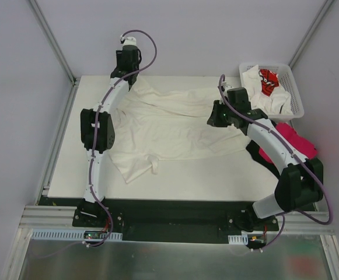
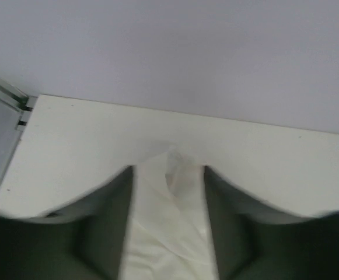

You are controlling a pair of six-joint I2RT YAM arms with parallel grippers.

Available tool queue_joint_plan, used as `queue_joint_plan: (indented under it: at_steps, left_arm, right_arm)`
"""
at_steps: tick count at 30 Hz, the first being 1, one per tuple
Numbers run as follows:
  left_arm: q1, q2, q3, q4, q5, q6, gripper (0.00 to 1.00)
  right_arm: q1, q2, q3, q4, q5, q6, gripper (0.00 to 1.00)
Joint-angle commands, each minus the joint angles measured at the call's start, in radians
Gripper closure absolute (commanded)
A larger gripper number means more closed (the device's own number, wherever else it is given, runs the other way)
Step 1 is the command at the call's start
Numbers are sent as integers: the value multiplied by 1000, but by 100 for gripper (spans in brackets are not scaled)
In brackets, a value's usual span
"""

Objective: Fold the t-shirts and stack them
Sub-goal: Flatten out the tshirt

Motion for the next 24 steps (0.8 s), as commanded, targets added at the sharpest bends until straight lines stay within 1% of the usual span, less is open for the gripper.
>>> queue_joint_plan:
  at_steps: [1, 3, 6, 7, 9, 10, 11, 13, 14, 15, 16, 17, 20, 22, 23, 24]
  left_arm:
    - [5, -32, 17, 69, 66, 37, 19]
    - [3, -48, -28, 69, 102, 24, 1]
    - [0, -107, -127, 66, 126, 2, 1]
    - [0, -155, -161, 66, 132, -27, 1]
    - [-6, -219, -285, 65, 168, -84, 1]
    - [-8, -285, -331, 59, 184, -105, 1]
    - [-11, -320, -412, 48, 213, -146, 1]
    - [-24, -415, -488, 11, 248, -189, 1]
    - [-32, -443, -546, -45, 260, -223, 1]
    - [-38, -468, -575, -74, 270, -236, 1]
    - [-55, -512, -601, -104, 264, -271, 1]
    - [-61, -531, -641, -174, 276, -282, 1]
    - [-78, -569, -697, -251, 391, -314, 1]
    - [-90, -589, -724, -308, 453, -340, 1]
    - [-109, -598, -756, -322, 486, -351, 1]
    - [-118, -609, -773, -337, 495, -364, 1]
  right_arm:
    - [33, -58, -14, -2, 13, -2, 87]
    - [41, -82, -29, -4, 21, 1, 86]
    - [48, -128, -54, -4, 28, 6, 86]
    - [54, -138, -59, -4, 34, 6, 86]
    - [58, -154, -71, -6, 39, 7, 86]
    - [61, -159, -77, -7, 51, 7, 86]
    - [61, -161, -79, -9, 53, 6, 86]
    - [62, -167, -95, -12, 53, 6, 86]
    - [64, -168, -106, -6, 54, 9, 85]
    - [62, -171, -120, 23, 57, 9, 78]
    - [61, -155, -111, 30, 67, 3, 73]
    - [61, -142, -94, 28, 79, -14, 70]
    - [50, -46, -2, 39, 117, -40, 68]
    - [22, 20, 71, 47, 61, -34, 68]
    - [12, 95, 92, 50, 38, -28, 67]
    - [-7, 130, 115, 56, 16, -27, 67]
